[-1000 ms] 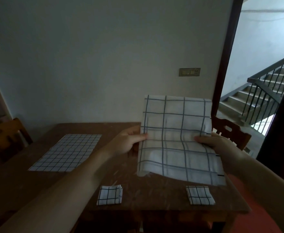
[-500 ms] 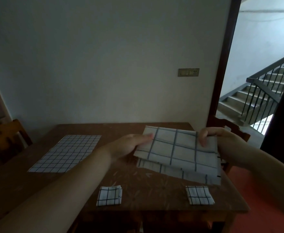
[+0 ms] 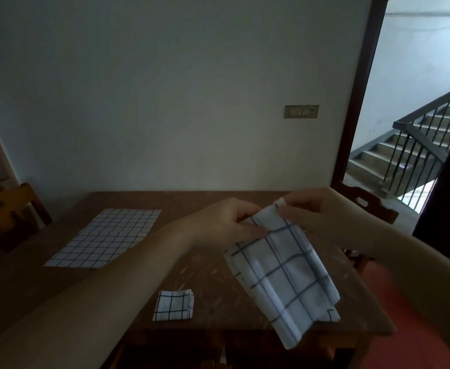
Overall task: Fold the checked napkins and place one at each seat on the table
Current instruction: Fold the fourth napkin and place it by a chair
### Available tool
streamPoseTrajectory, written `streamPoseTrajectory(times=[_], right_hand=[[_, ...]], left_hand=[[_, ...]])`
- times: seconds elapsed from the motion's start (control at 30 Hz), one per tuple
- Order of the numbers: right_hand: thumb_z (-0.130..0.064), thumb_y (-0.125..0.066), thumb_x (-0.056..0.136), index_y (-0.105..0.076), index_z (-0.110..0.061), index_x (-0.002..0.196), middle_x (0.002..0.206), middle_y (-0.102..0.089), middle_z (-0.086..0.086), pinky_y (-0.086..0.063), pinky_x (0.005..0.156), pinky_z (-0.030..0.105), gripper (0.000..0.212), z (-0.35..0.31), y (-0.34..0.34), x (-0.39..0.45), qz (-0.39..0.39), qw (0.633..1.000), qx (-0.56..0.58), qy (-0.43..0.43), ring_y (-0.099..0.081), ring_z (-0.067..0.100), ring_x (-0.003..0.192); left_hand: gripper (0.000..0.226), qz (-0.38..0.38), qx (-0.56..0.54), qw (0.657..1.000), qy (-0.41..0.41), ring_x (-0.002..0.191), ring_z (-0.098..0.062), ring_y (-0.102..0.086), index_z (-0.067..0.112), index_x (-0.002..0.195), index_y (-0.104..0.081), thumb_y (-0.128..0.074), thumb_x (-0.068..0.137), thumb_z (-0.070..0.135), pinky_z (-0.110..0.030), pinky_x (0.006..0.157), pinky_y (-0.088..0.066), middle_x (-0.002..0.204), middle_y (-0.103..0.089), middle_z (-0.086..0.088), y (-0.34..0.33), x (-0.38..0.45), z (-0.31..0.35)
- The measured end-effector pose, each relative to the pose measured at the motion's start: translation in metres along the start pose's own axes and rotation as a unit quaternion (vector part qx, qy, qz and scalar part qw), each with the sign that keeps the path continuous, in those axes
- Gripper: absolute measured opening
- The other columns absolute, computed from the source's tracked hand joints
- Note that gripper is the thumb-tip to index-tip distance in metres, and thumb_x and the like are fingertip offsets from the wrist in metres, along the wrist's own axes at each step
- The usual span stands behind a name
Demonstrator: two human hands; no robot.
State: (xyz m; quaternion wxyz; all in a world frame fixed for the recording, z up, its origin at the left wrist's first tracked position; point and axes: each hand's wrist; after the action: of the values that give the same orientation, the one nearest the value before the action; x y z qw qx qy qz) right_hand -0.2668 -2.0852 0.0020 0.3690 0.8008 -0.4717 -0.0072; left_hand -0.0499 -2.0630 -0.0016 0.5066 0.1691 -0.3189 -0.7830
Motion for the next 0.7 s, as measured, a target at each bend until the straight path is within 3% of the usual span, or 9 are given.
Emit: streamPoseTrajectory(times=[0.17, 0.3, 0.43, 0.5, 0.57, 0.7], right_hand=[[-0.019, -0.069, 0.084, -0.076, -0.023, 0.069, 0.068, -0.073, -0.001, -0.053, 0.056, 0.017, 0.017, 0.002, -0.007, 0.0, 0.105, 0.991, 0.086, -0.02, -0.07, 0.01, 0.062], [-0.032, -0.073, 0.074, -0.07, -0.02, 0.062, 0.061, -0.067, 0.004, -0.052, 0.053, 0.021, 0.017, 0.004, -0.006, -0.001, 0.152, 0.986, 0.07, -0.016, -0.064, 0.02, 0.055], [-0.034, -0.071, 0.076, -0.073, -0.018, 0.067, 0.068, -0.068, 0.017, -0.054, 0.055, 0.022, 0.018, -0.001, -0.007, -0.004, 0.132, 0.989, 0.07, -0.012, -0.066, 0.032, 0.061], [-0.025, -0.072, 0.079, -0.07, -0.017, 0.059, 0.055, -0.065, 0.005, -0.049, 0.048, 0.016, 0.022, -0.003, -0.008, -0.005, 0.138, 0.988, 0.073, -0.003, -0.062, 0.018, 0.047], [-0.023, -0.074, 0.077, -0.07, -0.012, 0.062, 0.053, -0.064, 0.0, -0.047, 0.047, 0.014, 0.019, -0.001, -0.008, -0.006, 0.159, 0.984, 0.078, -0.01, -0.06, 0.009, 0.045], [-0.034, -0.071, 0.075, -0.074, -0.017, 0.07, 0.065, -0.07, 0.007, -0.054, 0.055, 0.02, 0.019, -0.002, -0.006, -0.008, 0.16, 0.984, 0.076, -0.03, -0.068, 0.019, 0.058]], left_hand=[[0.011, 0.115, -0.103, 0.988, -0.018, 0.079, 0.002, -0.068, 0.026, 0.093, -0.073, -0.074, 0.082, 0.027, -0.013, 0.065, -0.052, 0.084, -0.073, 0.014, -0.001, -0.003, -0.01], [0.013, 0.212, -0.272, 0.939, 0.0, 0.082, -0.012, -0.071, 0.014, 0.093, -0.074, -0.074, 0.08, 0.012, -0.023, 0.073, -0.056, 0.089, -0.075, -0.001, -0.005, -0.001, -0.021], [0.015, 0.229, -0.304, 0.925, -0.01, 0.083, -0.015, -0.07, 0.006, 0.098, -0.072, -0.07, 0.083, 0.006, -0.027, 0.079, -0.056, 0.093, -0.075, -0.007, -0.009, 0.0, -0.016], [0.015, 0.217, -0.316, 0.923, -0.018, 0.08, -0.012, -0.07, 0.006, 0.099, -0.072, -0.067, 0.085, 0.005, -0.023, 0.075, -0.057, 0.091, -0.074, -0.005, -0.009, -0.001, -0.014], [0.016, 0.206, -0.324, 0.923, -0.023, 0.08, -0.011, -0.07, 0.008, 0.1, -0.072, -0.065, 0.087, 0.004, -0.021, 0.073, -0.057, 0.089, -0.075, -0.002, -0.01, 0.0, -0.013], [0.017, 0.198, -0.325, 0.924, -0.026, 0.083, -0.014, -0.069, 0.013, 0.098, -0.073, -0.064, 0.088, 0.003, -0.026, 0.078, -0.057, 0.089, -0.074, -0.003, -0.011, 0.001, -0.011]])
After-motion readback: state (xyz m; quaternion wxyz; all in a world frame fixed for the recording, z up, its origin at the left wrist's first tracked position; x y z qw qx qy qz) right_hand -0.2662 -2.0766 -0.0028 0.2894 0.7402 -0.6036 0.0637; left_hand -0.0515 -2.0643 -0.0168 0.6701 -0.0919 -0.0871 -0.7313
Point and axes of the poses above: each hand's wrist, its own x-axis towards the middle knuckle, its own y-axis out of the back of the hand, z = x × y
